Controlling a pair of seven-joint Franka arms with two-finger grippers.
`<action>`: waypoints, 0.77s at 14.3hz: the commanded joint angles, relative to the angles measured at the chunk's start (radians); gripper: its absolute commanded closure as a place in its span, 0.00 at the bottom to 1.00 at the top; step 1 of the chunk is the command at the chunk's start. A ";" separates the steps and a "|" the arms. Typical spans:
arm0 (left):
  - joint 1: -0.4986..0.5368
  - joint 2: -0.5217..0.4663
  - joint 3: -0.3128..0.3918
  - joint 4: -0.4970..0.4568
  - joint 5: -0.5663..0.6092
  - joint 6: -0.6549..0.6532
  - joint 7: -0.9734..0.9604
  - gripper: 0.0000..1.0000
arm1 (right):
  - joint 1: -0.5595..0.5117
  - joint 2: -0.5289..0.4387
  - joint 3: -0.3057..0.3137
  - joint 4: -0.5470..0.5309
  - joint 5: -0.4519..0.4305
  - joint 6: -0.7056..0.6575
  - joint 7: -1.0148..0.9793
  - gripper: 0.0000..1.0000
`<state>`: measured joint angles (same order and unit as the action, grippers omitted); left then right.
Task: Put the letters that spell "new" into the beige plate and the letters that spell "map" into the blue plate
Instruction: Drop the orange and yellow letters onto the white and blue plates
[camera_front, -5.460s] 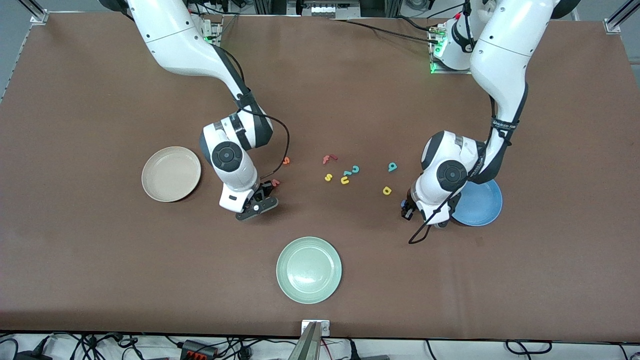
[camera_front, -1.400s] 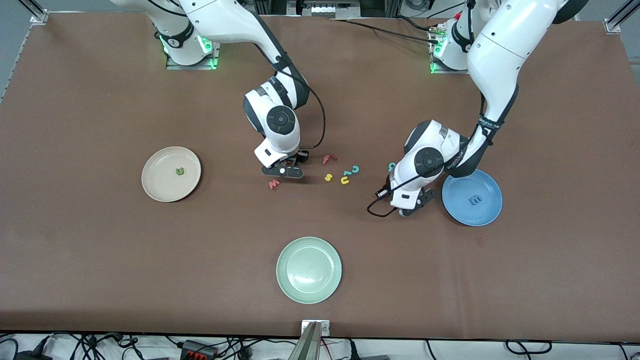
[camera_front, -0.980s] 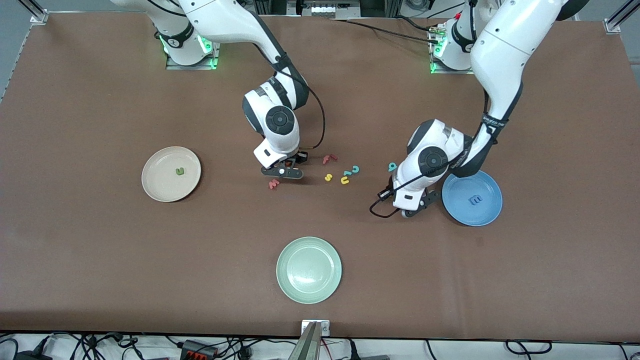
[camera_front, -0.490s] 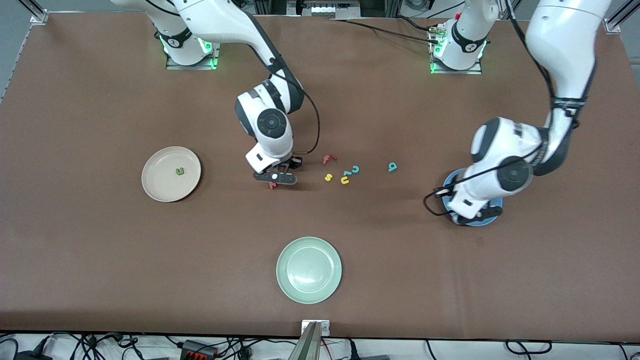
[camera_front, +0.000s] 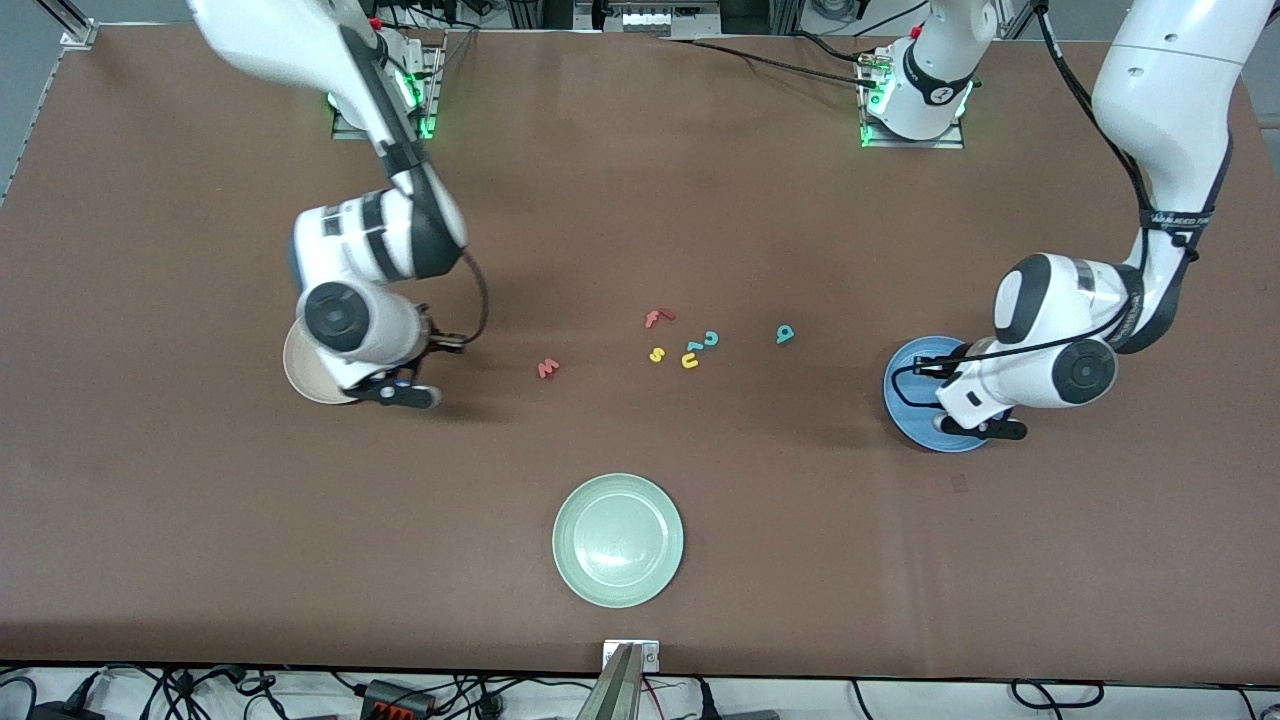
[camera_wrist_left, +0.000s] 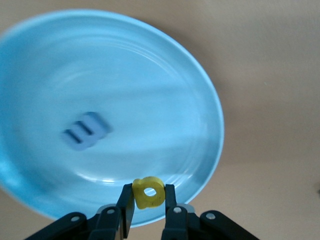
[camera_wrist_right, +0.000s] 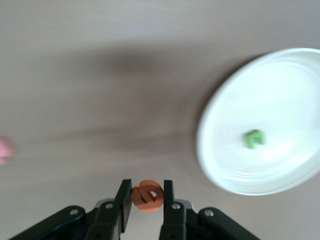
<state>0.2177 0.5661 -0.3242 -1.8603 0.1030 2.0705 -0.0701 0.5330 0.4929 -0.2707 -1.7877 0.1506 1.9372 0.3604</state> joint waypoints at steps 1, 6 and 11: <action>-0.008 0.008 -0.006 0.009 0.052 0.003 0.047 0.57 | -0.070 -0.005 0.016 -0.057 -0.006 -0.026 -0.034 0.72; -0.015 -0.035 -0.039 0.033 0.084 -0.010 0.067 0.00 | -0.155 0.015 -0.004 -0.119 -0.008 0.008 -0.187 0.72; -0.015 -0.061 -0.185 0.012 0.084 -0.033 -0.022 0.00 | -0.160 0.032 -0.004 -0.176 -0.005 0.071 -0.207 0.65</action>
<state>0.1996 0.5201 -0.4531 -1.8249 0.1621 2.0440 -0.0727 0.3695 0.5356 -0.2805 -1.9201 0.1489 1.9688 0.1670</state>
